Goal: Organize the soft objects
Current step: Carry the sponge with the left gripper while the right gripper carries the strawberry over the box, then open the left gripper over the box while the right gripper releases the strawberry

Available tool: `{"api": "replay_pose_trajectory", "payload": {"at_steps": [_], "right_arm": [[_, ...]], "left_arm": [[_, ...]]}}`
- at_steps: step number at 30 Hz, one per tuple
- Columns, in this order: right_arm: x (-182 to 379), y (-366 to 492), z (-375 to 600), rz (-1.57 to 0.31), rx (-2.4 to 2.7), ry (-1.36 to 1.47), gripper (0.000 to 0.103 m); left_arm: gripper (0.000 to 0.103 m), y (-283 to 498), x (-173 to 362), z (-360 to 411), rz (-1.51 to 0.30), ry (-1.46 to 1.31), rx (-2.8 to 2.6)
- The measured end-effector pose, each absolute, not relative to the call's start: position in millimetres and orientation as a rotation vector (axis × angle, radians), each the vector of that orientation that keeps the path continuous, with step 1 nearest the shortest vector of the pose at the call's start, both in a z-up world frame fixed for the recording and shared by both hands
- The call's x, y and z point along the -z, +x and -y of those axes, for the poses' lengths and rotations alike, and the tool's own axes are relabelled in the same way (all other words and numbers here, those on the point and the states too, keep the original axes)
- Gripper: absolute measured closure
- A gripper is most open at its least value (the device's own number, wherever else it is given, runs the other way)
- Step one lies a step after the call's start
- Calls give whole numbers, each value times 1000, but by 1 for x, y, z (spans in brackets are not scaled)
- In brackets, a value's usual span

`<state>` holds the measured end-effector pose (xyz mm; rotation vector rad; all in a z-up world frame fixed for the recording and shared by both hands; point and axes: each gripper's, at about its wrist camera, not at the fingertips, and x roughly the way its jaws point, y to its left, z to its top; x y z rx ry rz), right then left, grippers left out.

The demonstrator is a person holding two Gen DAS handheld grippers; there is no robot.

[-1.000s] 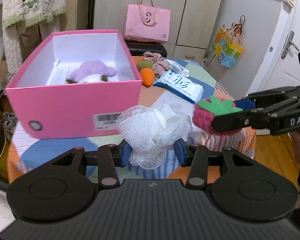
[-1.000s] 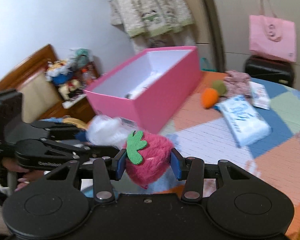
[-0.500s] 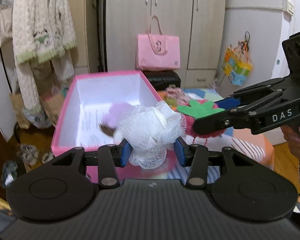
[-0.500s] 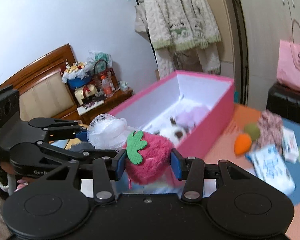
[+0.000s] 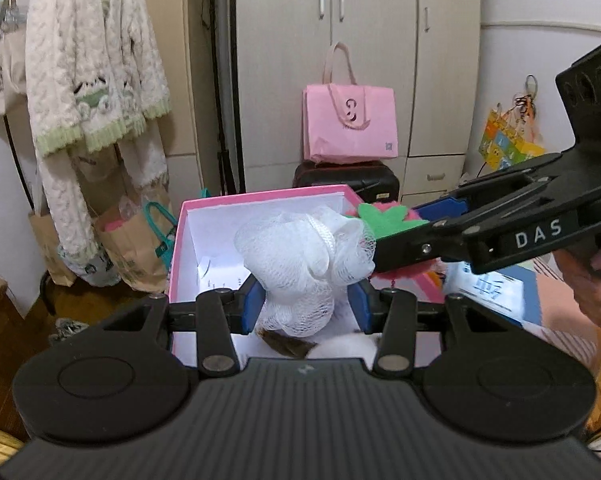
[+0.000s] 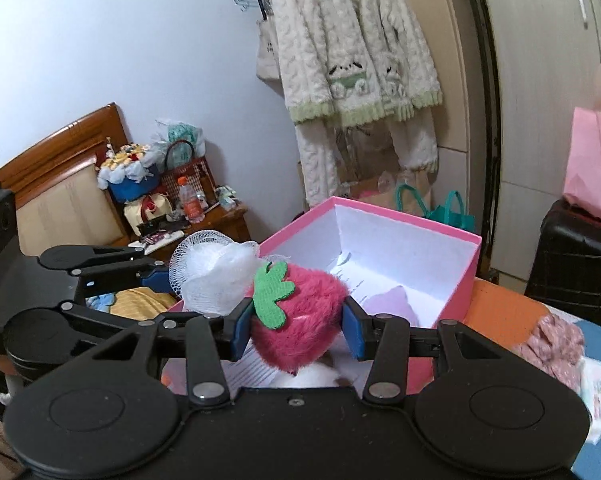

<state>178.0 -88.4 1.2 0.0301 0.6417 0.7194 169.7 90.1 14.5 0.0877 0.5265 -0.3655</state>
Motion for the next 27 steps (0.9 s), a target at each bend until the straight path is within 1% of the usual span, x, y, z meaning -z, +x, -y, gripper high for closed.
{"api": "replay_pose_trajectory", "payload": {"at_steps": [4, 7, 11, 15, 17, 20, 23, 25, 26, 27], "right_arm": [[8, 208, 78, -680, -717, 21, 51], [19, 226, 68, -718, -717, -14, 51], [35, 242, 57, -772, -729, -71, 51], [43, 255, 53, -782, -733, -97, 51], [46, 260, 50, -795, -738, -109, 51], [50, 266, 42, -802, -712, -160, 51], [54, 269, 31, -808, -683, -235, 51], [54, 272, 27, -818, -677, -263, 49], [55, 274, 26, -821, -674, -261, 48], [55, 277, 26, -822, -675, -257, 45]], "left_arm": [[59, 194, -1, -92, -568, 120, 329], [59, 211, 11, -90, -639, 162, 309], [59, 227, 18, -88, -722, 214, 309], [59, 241, 23, -89, -784, 244, 314], [57, 246, 27, -88, -808, 258, 309], [56, 245, 25, -87, -806, 251, 303], [56, 232, 19, -82, -761, 291, 291], [54, 226, 17, -79, -762, 293, 312], [51, 227, 16, -80, -769, 283, 318], [50, 226, 16, -79, -770, 279, 323]]}}
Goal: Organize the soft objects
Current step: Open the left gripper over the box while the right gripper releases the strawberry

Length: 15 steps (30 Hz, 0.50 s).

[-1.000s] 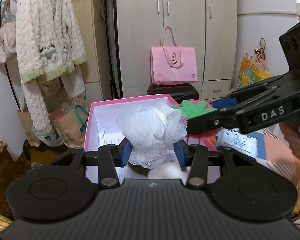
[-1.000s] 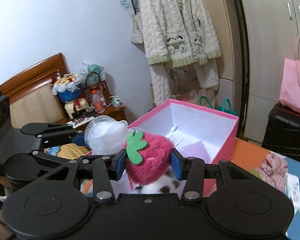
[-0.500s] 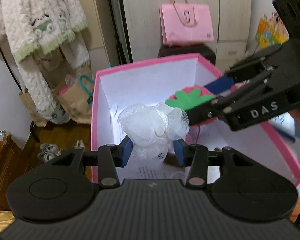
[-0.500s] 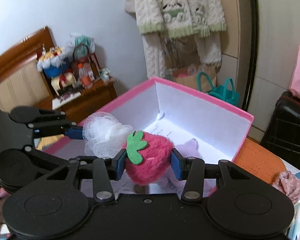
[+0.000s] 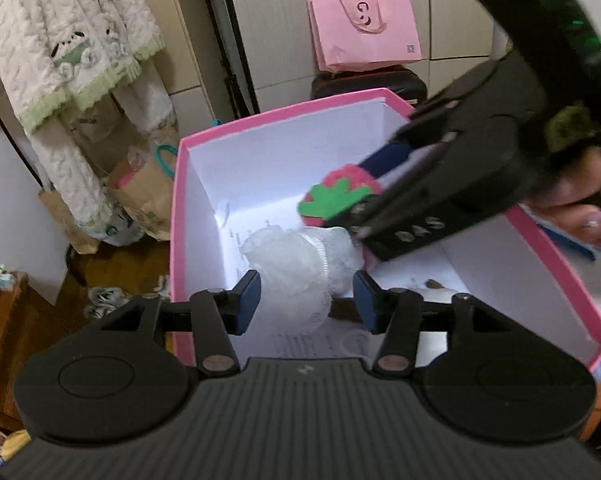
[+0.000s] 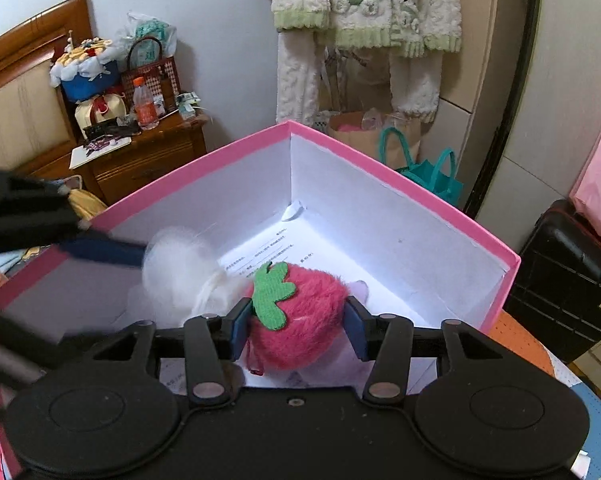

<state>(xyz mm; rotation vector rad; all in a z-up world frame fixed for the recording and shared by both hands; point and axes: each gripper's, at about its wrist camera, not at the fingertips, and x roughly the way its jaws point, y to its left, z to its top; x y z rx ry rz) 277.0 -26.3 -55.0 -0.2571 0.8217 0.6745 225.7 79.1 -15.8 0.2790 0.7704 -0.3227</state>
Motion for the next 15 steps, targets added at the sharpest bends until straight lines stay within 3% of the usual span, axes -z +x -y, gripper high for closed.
{"api": "replay_pose_trajectory", "payload": {"at_steps": [8, 15], "right_arm": [[49, 268, 38, -794, -681, -190, 33], [28, 237, 51, -766, -668, -208, 33]], "left_arm": [[43, 210, 12, -83, -699, 318, 237], [39, 194, -2, -90, -688, 276, 271]]}}
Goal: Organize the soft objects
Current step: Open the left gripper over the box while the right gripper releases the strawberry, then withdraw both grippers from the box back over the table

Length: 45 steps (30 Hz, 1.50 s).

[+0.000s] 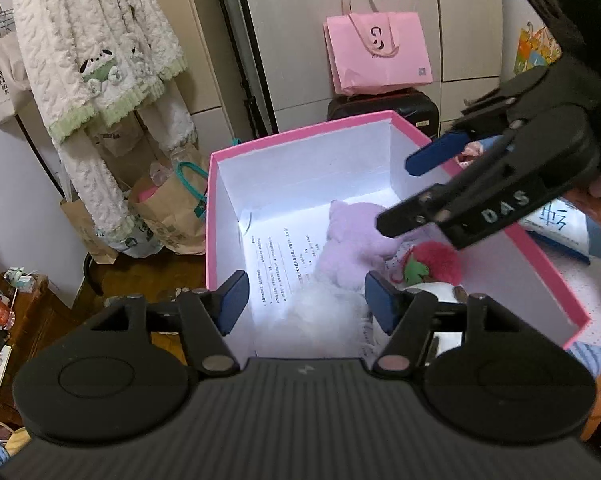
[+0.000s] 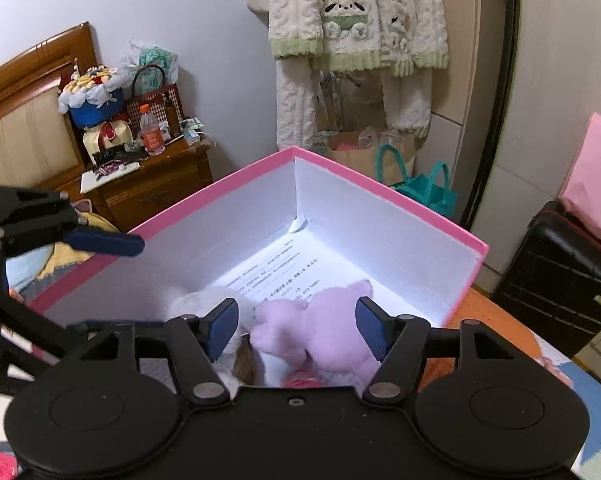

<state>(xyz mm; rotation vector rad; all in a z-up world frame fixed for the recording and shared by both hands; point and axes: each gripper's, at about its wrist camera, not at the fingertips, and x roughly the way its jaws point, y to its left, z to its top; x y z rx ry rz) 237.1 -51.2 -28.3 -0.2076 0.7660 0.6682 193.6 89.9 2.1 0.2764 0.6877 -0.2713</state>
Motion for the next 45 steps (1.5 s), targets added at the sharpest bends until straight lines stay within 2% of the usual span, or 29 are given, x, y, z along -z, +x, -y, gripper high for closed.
{"api": "replay_pose_trajectory", "payload": {"at_steps": [7, 25, 26, 35, 45], "right_arm": [[9, 198, 57, -773, -693, -243, 33], [-24, 87, 95, -690, -739, -265, 33], [-24, 82, 98, -686, -735, -267, 32], [-23, 40, 125, -654, -698, -277, 31], [-19, 12, 157, -624, -634, -303, 23]], "left_arm": [[38, 176, -22, -99, -708, 216, 316], [25, 94, -54, -93, -660, 172, 404], [21, 88, -55, -91, -646, 167, 402], [17, 55, -54, -59, -620, 222, 489], [7, 58, -53, -14, -582, 217, 528]]}}
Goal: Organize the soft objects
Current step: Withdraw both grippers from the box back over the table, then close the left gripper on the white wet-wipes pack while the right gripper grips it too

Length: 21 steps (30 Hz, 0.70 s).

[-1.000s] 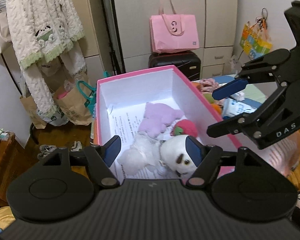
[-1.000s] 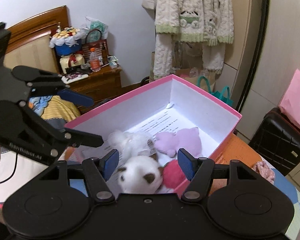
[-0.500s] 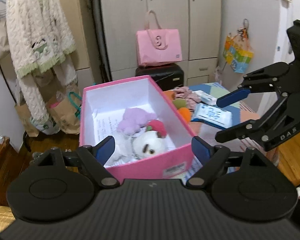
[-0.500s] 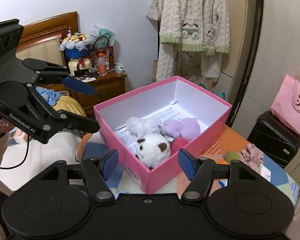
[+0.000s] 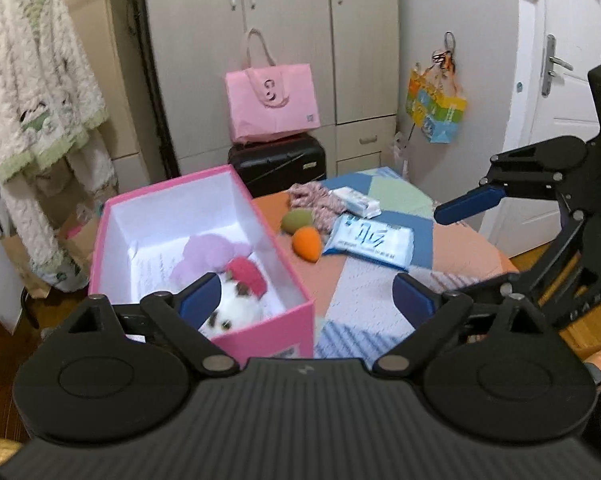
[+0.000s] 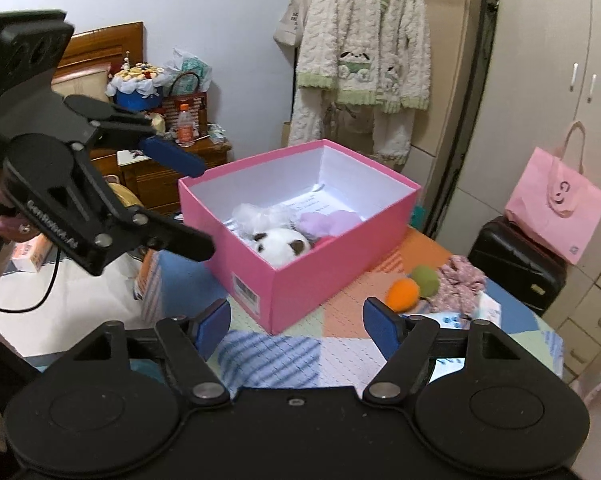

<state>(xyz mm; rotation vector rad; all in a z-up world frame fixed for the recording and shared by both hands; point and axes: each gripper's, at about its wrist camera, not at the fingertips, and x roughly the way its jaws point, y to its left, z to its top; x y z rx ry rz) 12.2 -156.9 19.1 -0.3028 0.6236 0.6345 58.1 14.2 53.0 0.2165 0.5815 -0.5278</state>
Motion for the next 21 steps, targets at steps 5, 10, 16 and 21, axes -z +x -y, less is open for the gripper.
{"api": "replay_pose_trajectory", "payload": {"at_steps": [5, 10, 16, 21], "right_arm": [[-10, 12, 181, -636, -606, -264, 21], [8, 21, 208, -654, -566, -226, 20], [37, 36, 236, -668, -576, -163, 12], [72, 52, 251, -683, -546, -100, 12]], "left_arm": [[7, 65, -47, 12, -574, 216, 592], [7, 79, -33, 38, -625, 182, 689], [7, 94, -8, 67, -648, 162, 680], [7, 111, 12, 88, -686, 140, 676]]}}
